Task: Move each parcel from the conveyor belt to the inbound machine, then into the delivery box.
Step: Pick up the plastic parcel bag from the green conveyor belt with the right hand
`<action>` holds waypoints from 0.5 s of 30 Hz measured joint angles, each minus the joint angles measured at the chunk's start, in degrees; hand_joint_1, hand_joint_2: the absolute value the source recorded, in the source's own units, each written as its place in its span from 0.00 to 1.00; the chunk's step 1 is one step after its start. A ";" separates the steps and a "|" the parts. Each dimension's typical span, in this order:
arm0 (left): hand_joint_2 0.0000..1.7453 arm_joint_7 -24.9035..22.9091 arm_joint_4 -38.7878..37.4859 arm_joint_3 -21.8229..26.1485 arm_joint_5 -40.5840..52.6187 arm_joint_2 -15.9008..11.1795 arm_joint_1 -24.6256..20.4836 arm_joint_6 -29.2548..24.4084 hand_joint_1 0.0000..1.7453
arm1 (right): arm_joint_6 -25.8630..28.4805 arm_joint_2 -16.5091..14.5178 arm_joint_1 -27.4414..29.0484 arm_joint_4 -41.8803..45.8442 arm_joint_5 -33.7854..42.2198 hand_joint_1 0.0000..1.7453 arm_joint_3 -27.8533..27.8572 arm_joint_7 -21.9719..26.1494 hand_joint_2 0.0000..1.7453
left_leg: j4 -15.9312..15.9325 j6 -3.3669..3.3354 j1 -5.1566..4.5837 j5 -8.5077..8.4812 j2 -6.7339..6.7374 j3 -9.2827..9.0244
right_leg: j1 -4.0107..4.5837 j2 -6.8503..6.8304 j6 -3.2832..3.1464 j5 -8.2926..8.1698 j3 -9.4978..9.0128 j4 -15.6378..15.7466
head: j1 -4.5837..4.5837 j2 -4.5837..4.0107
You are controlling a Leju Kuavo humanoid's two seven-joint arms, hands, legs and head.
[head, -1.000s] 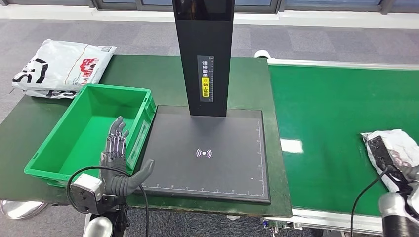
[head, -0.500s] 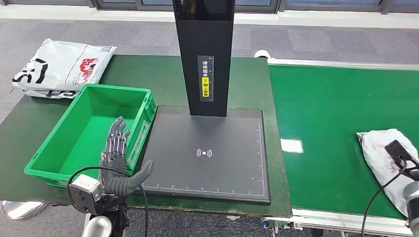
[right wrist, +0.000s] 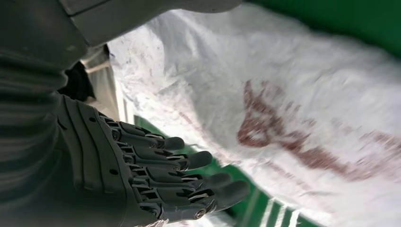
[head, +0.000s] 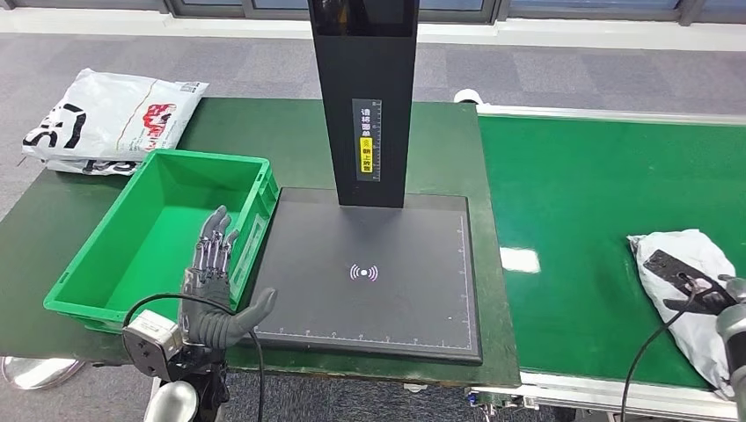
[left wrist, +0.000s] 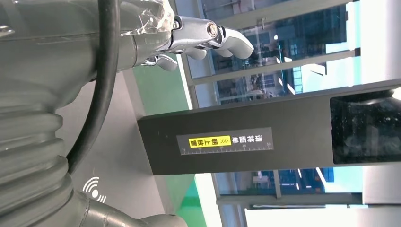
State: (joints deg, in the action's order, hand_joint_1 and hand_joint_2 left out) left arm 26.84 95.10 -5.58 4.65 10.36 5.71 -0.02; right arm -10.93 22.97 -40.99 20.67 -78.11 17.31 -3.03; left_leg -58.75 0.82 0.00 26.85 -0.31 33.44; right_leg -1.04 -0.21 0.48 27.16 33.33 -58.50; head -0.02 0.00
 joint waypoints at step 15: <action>1.00 0.18 0.02 0.03 -0.39 -0.81 0.02 0.50 0.00 | -1.77 -0.02 -0.13 -0.84 0.54 0.00 -0.54 2.74 1.00 | 0.00 -0.01 -0.01 0.00 -0.07 0.03 | -0.01 -0.10 0.01 0.00 0.00 0.00 | 0.00 0.00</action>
State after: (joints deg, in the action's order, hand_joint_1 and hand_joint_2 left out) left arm 27.02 95.12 -5.55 4.26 9.55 5.73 0.48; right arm -12.70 22.95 -41.12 19.82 -77.57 16.76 -0.28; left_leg -58.75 0.81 0.00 26.85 -0.38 33.47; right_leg -1.04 -0.31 0.48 27.16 33.33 -58.50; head -0.02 0.00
